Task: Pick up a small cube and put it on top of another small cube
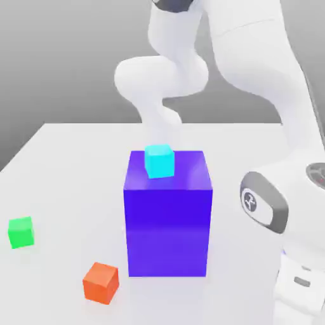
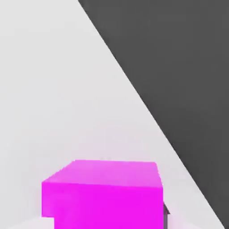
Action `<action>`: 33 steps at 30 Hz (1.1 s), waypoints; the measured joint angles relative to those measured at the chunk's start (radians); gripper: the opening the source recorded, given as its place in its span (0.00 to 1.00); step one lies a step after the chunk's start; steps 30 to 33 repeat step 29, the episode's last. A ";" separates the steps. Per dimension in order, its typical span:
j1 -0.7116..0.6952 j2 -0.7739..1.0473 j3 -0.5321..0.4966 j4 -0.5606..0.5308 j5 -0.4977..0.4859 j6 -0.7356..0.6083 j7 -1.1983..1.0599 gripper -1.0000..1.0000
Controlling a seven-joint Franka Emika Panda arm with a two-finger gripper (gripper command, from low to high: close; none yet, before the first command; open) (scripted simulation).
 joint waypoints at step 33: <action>-0.827 -0.260 -0.460 -0.425 0.334 0.153 -0.252 1.00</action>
